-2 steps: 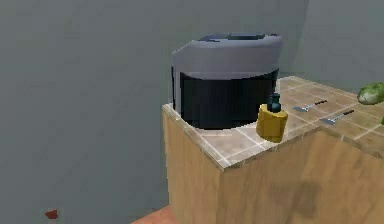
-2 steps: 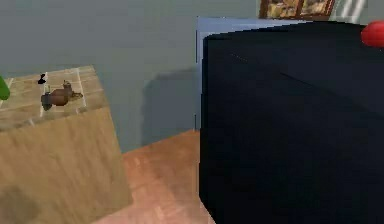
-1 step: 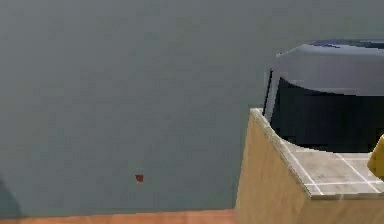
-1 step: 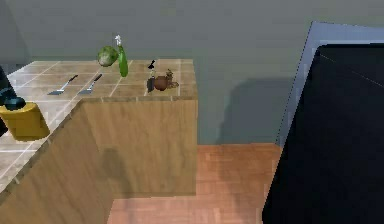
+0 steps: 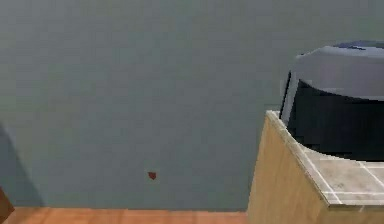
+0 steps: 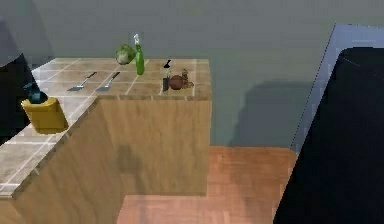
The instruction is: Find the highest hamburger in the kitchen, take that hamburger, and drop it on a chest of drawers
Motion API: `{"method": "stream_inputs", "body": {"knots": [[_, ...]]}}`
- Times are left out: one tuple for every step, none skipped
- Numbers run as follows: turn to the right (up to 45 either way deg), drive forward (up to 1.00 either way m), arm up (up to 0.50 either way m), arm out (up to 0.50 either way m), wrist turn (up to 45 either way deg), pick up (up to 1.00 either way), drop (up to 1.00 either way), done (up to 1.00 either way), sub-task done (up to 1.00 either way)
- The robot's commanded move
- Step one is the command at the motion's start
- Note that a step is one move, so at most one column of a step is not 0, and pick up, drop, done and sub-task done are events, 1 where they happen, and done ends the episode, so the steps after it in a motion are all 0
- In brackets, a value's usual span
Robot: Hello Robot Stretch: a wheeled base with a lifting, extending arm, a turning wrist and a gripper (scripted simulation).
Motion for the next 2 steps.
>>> {"method": "stream_inputs", "body": {"knots": [[45.0,0.00,0.00,0.00,0.0,0.00,0.00,0.00,0.00],[45.0,0.00,0.00,0.00,0.0,0.00,0.00,0.00,0.00]]}}
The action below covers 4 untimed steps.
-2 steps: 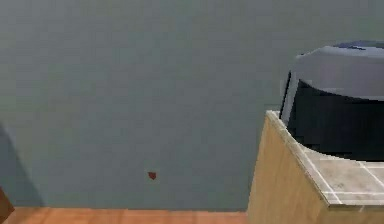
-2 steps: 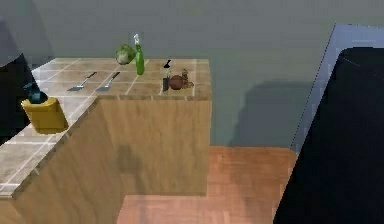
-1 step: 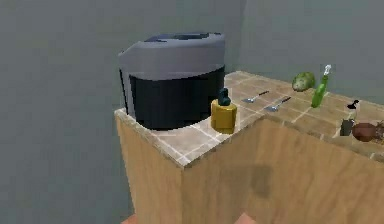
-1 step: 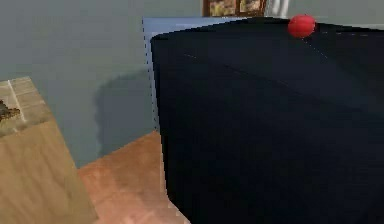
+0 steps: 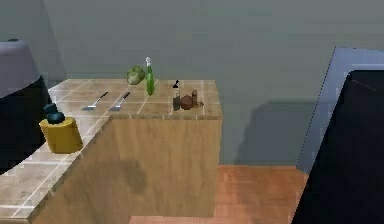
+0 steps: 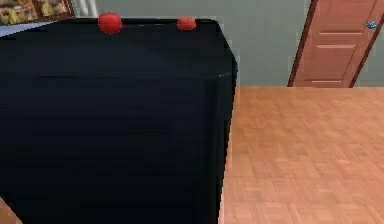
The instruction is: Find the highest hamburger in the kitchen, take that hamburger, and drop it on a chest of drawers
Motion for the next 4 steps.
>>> {"method": "stream_inputs", "body": {"knots": [[18.0,0.00,0.00,0.00,0.0,0.00,0.00,0.00,0.00],[0.0,0.80,0.00,0.00,0.0,0.00,0.00,0.00,0.00],[-45.0,0.00,0.00,0.00,0.0,0.00,0.00,0.00,0.00],[-45.0,0.00,0.00,0.00,0.0,0.00,0.00,0.00,0.00]]}}
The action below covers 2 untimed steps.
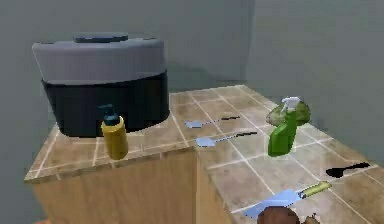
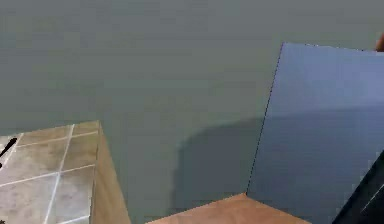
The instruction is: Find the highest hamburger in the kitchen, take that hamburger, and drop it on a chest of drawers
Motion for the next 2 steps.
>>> {"method": "stream_inputs", "body": {"knots": [[-42.0,0.00,0.00,0.00,0.0,0.00,0.00,0.00,0.00],[0.0,0.00,0.50,0.00,0.0,0.00,0.00,0.00,0.00]]}}
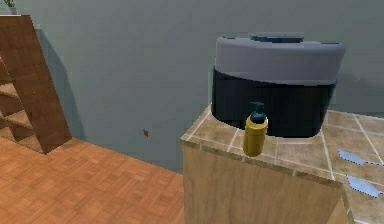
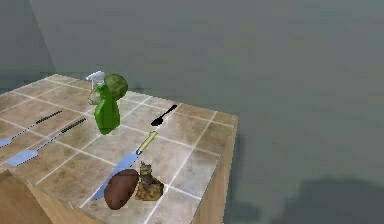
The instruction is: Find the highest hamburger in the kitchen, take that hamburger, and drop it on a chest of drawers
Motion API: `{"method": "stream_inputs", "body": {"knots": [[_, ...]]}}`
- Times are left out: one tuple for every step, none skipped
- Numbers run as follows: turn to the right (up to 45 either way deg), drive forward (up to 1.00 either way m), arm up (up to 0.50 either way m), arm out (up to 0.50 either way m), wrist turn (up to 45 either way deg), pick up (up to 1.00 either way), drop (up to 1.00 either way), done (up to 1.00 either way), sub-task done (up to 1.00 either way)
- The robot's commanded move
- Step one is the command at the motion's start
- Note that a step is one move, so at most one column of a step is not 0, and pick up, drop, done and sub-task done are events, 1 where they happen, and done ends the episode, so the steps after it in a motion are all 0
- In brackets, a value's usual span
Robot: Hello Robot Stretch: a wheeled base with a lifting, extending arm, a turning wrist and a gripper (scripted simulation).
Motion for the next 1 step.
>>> {"method": "stream_inputs", "body": {"knots": [[0.0,0.00,0.38,0.00,0.0,0.00,0.00,0.00,0.00]]}}
